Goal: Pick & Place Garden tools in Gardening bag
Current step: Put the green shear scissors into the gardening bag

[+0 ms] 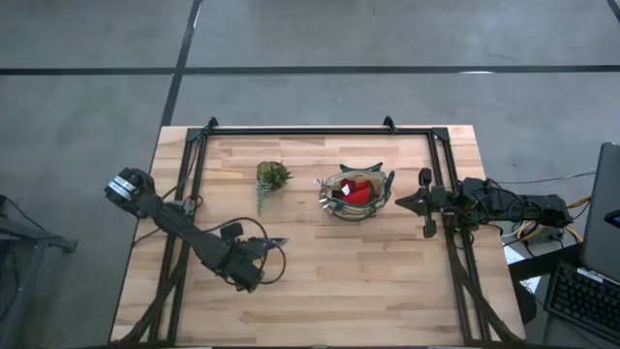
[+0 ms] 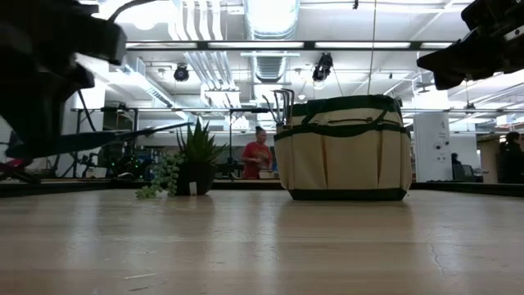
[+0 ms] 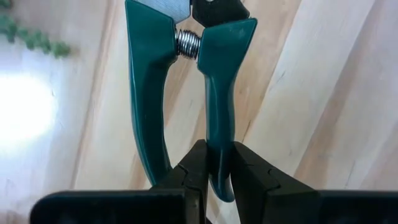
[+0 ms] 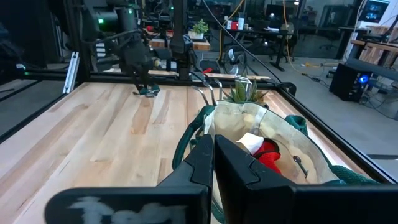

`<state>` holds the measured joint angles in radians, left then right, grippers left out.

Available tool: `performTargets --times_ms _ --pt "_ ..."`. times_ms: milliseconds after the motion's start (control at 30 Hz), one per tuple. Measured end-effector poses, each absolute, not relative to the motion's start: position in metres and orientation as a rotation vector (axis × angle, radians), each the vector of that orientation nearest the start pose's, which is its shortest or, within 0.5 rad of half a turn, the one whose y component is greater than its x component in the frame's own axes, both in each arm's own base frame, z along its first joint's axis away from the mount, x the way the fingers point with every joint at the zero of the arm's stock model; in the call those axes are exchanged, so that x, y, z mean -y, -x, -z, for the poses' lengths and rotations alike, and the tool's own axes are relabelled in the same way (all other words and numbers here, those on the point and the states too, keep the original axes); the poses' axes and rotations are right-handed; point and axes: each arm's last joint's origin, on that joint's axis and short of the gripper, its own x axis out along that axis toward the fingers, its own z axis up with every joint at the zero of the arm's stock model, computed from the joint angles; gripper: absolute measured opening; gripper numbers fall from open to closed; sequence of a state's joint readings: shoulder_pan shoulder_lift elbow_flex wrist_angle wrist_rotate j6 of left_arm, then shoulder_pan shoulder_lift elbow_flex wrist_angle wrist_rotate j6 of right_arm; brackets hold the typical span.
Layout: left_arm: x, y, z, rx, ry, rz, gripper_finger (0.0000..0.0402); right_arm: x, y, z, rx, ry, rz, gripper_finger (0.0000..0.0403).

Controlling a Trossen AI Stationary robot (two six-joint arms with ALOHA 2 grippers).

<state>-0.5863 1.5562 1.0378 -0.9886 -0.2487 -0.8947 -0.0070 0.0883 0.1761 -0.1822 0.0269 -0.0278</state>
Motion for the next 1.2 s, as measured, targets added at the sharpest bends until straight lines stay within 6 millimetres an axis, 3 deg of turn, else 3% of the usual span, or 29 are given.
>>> performTargets --times_ms 733,1200 --pt "0.143 -0.246 -0.241 -1.154 0.010 -0.313 0.0050 0.001 -0.092 -0.199 -0.095 0.028 0.033 0.0008" --pt "0.136 -0.258 -0.260 -1.024 -0.283 -0.328 0.0050 0.001 -0.092 -0.199 -0.095 0.028 0.033 0.0008"
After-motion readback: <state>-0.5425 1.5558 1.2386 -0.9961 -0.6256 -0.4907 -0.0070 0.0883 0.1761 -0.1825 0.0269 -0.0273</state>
